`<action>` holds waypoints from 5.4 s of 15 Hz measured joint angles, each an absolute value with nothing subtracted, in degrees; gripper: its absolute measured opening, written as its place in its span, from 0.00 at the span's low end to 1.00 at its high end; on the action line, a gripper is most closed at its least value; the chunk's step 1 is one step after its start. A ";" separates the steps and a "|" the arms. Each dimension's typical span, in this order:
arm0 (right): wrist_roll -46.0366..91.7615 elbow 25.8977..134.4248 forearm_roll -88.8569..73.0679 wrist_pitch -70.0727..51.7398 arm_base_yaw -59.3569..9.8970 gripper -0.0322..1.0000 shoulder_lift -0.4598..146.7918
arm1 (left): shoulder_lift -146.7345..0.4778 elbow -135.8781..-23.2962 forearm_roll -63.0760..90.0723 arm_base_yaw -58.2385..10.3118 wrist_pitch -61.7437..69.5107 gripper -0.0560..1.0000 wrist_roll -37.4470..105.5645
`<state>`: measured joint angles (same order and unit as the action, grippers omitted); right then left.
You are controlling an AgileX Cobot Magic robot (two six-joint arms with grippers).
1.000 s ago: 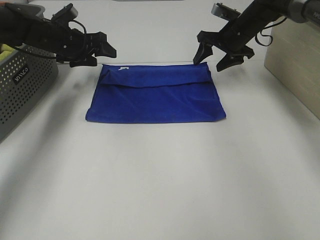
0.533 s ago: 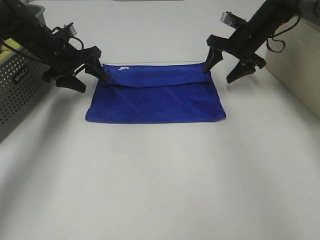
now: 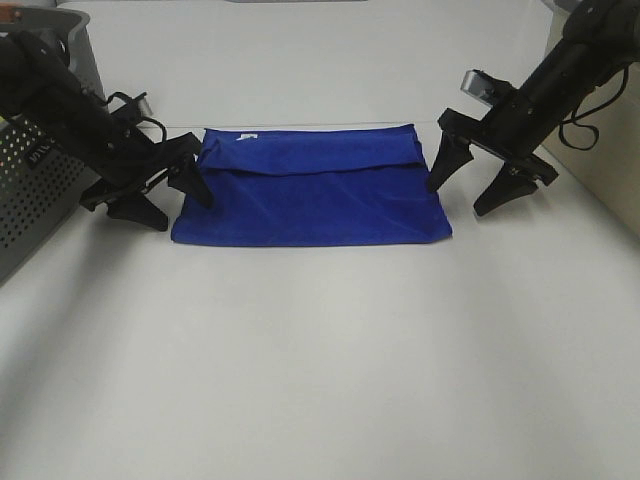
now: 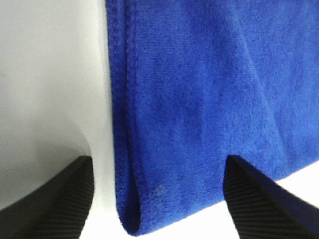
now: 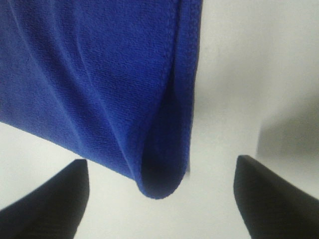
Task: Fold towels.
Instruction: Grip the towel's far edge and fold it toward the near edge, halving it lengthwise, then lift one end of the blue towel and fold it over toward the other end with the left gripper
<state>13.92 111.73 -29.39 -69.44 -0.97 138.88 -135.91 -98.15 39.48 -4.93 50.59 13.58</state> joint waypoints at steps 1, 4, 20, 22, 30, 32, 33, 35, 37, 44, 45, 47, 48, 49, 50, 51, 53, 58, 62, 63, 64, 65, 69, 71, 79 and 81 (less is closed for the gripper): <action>14.21 110.52 -30.14 -67.67 -0.97 0.76 138.88 | -135.68 -97.17 40.16 -4.93 49.27 0.71 13.58; 15.18 110.01 -30.42 -64.63 -2.29 0.76 139.06 | -135.22 -95.63 42.28 -5.84 45.32 0.70 13.75; 11.06 105.65 -31.11 -64.92 -4.24 0.03 138.71 | -132.41 -89.84 35.52 -11.46 46.12 0.09 10.20; 11.06 96.89 -31.34 -63.20 -4.24 0.03 133.90 | -127.71 -81.53 35.47 -11.52 44.12 0.09 10.66; 14.27 74.54 -35.01 -56.38 -4.53 0.03 123.24 | -119.58 -66.81 37.82 -11.69 43.89 0.09 11.12; 14.27 77.18 -34.72 -56.49 -4.53 0.03 123.24 | -117.97 -69.90 37.93 -11.69 44.06 0.09 11.12; 14.27 79.30 -34.72 -56.49 -4.53 0.03 123.24 | -117.17 -72.14 37.99 -11.63 44.06 0.09 10.49; 14.21 84.68 -34.61 -56.49 -4.53 0.03 123.30 | -117.46 -76.95 37.70 -10.66 44.92 0.09 6.02; 13.12 92.59 -34.55 -57.58 -4.53 0.03 125.48 | -119.29 -81.30 37.53 -8.48 45.09 0.09 3.50; 10.14 115.85 -33.69 -61.19 -4.53 0.03 141.12 | -130.06 -93.28 37.59 -6.36 40.97 0.09 3.84; 10.14 116.65 -33.69 -60.85 -4.53 0.03 142.67 | -131.32 -93.28 38.04 -6.36 39.94 0.09 4.24; 10.08 116.77 -33.69 -60.45 -4.53 0.05 144.56 | -133.27 -93.28 38.85 -6.36 39.53 0.09 5.16; 10.08 116.83 -33.63 -60.39 -4.53 0.10 144.79 | -133.61 -93.28 39.59 -6.36 38.96 0.09 5.79; 10.08 116.83 -33.29 -60.33 -4.53 0.20 144.84 | -133.56 -93.68 40.34 -6.36 38.67 0.12 6.53; 10.08 116.94 -33.80 -60.56 -4.53 0.35 144.84 | -133.56 -94.42 41.31 -6.36 38.50 0.20 7.62; 10.08 117.00 -34.03 -61.08 -4.53 0.58 144.33 | -133.56 -95.34 42.06 -6.36 38.50 0.32 8.19; 10.08 117.00 -32.49 -62.22 -4.53 0.72 142.90 | -133.56 -98.55 41.71 -6.19 40.05 0.69 9.00; 8.59 117.00 -24.69 -64.29 -4.24 0.75 138.54 | -133.67 -101.59 33.86 -6.13 44.23 0.79 8.77; 8.08 117.11 -23.15 -64.74 -4.24 0.75 138.54 | -135.96 -101.59 33.63 -6.13 44.86 0.79 8.77; 8.08 117.11 -23.15 -64.86 -4.24 0.75 138.54 | -136.36 -101.59 33.69 -6.13 44.86 0.79 8.77; 8.02 117.11 -22.86 -64.97 -4.24 0.75 138.54 | -136.94 -101.70 34.38 -6.25 44.40 0.79 8.82; 8.02 117.11 -22.80 -64.92 -4.24 0.75 138.54 | -137.17 -101.76 34.89 -6.99 43.37 0.79 8.82; 8.02 117.11 -22.75 -63.88 -4.24 0.75 138.54 | -137.57 -101.76 35.01 -11.34 39.36 0.58 7.45; 8.02 117.11 -22.75 -63.88 -4.24 0.75 138.54 | -137.74 -101.76 33.40 -11.17 38.85 0.24 4.13; 7.96 117.11 -22.75 -65.43 -4.24 0.75 138.54 | -130.81 -106.11 21.31 -7.05 52.77 0.16 0.34; 7.56 117.11 -22.75 -66.75 -4.24 0.75 138.54 | -130.00 -112.76 20.63 -7.68 58.96 0.16 -2.01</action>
<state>7.56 117.11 -22.75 -66.75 -4.24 138.54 -130.00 -112.76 20.63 -7.68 58.96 -2.01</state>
